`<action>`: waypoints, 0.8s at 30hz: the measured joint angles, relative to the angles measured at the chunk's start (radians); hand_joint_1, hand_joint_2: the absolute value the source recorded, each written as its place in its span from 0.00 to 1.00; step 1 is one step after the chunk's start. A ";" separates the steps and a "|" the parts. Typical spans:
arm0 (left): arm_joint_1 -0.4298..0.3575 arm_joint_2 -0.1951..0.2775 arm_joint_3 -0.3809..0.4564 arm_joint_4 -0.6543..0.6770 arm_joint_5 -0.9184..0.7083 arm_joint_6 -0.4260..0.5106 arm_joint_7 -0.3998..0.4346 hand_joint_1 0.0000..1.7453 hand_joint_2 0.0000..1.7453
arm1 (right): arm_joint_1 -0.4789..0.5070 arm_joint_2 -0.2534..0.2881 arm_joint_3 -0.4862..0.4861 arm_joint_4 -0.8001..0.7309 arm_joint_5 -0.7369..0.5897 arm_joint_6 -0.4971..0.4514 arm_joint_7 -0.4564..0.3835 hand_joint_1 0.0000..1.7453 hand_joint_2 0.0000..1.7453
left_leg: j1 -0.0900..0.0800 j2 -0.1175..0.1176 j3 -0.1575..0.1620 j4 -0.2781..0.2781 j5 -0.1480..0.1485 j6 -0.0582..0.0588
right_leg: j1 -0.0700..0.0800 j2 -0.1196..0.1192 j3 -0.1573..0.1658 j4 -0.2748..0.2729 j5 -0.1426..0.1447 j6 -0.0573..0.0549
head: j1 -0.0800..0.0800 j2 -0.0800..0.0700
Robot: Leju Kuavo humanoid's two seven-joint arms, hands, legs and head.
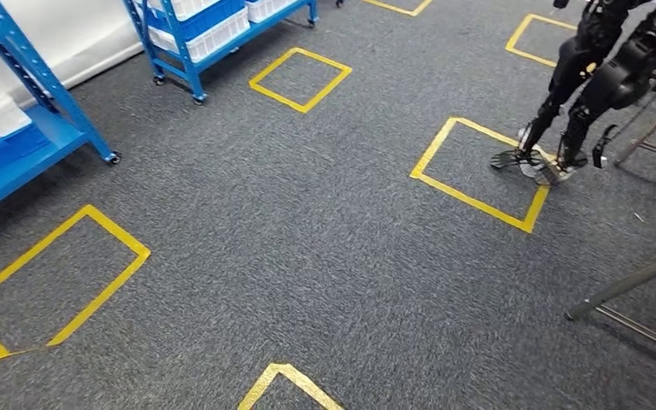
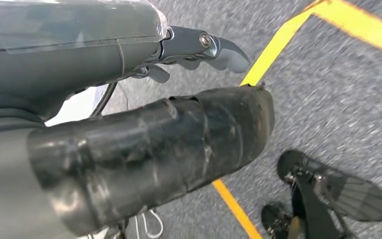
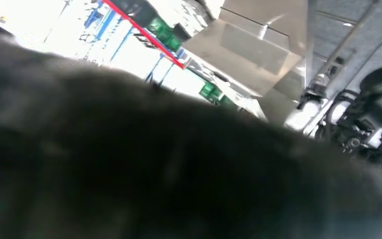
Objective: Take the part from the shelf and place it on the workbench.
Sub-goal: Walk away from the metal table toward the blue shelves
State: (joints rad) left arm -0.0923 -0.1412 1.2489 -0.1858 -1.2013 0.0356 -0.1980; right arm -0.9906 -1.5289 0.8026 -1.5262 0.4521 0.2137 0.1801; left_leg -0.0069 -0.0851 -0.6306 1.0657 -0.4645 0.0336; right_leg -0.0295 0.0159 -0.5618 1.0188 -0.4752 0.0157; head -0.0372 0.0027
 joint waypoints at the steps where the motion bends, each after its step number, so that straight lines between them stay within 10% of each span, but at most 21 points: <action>1: -0.001 0.000 0.001 0.000 0.000 0.000 0.000 0.00 0.00 | 0.006 -0.002 0.000 0.000 -0.001 -0.006 0.000 0.00 0.00 | 0.000 0.032 -0.020 0.046 -0.030 -0.005 | 0.000 -0.013 0.001 -0.003 0.001 -0.006 | 0.000 0.000; 5: -0.003 0.000 0.004 0.000 0.000 0.003 0.002 0.00 0.00 | 0.029 -0.006 0.000 -0.001 -0.007 -0.023 0.002 0.00 0.00 | 0.008 0.077 -0.115 0.255 -0.118 -0.014 | 0.007 -0.064 0.000 -0.002 -0.002 -0.014 | -0.001 0.000; 9: -0.001 0.001 0.005 0.000 0.003 0.013 0.016 0.00 0.00 | 0.059 -0.008 -0.001 -0.001 -0.016 -0.042 0.006 0.00 0.00 | 0.002 0.125 0.005 0.035 -0.014 -0.003 | 0.010 -0.109 0.008 0.004 -0.012 -0.005 | -0.001 0.000; 13: -0.003 0.001 0.008 0.000 0.004 0.019 0.028 0.00 0.00 | 0.077 -0.009 -0.006 0.000 -0.016 -0.050 0.008 0.00 0.00 | -0.007 0.127 0.038 -0.039 0.001 0.018 | 0.017 -0.149 0.015 0.003 -0.018 0.012 | -0.001 0.000; 16: -0.003 0.001 0.011 0.000 0.004 0.021 0.028 0.00 0.00 | 0.087 -0.011 -0.011 0.000 -0.016 -0.051 0.008 0.00 0.00 | 0.000 0.096 0.048 -0.057 0.013 0.034 | 0.008 -0.084 -0.005 0.061 -0.062 0.026 | 0.001 0.000; 19: -0.004 0.001 0.012 0.000 0.004 0.027 0.028 0.00 0.00 | 0.105 -0.015 -0.020 0.001 -0.016 -0.053 0.008 0.00 0.00 | 0.002 0.063 0.048 -0.059 0.015 0.039 | 0.004 -0.020 -0.100 0.250 -0.143 0.034 | 0.002 0.000; 21: -0.004 0.001 0.012 0.000 0.003 0.029 0.028 0.00 0.00 | 0.121 -0.014 -0.025 0.002 -0.016 -0.053 0.008 0.00 0.00 | 0.002 0.036 0.049 -0.054 0.014 0.038 | 0.001 -0.017 -0.122 0.274 -0.121 0.036 | 0.002 0.000; 24: -0.005 0.000 0.013 0.000 0.003 0.029 0.028 0.00 0.00 | 0.132 -0.013 -0.040 0.004 -0.015 -0.053 0.008 0.00 0.00 | 0.002 -0.003 0.046 -0.038 0.006 0.029 | -0.008 0.027 -0.051 0.097 -0.017 0.038 | 0.002 0.000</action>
State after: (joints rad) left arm -0.0972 -0.1408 1.2615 -0.1858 -1.1986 0.0645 -0.1701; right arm -0.8590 -1.5418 0.7622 -1.5221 0.4370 0.1605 0.1880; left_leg -0.0045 -0.0878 -0.5849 1.0282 -0.4584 0.0629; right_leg -0.0379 0.0425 -0.6127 1.1159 -0.4926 0.0535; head -0.0352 0.0026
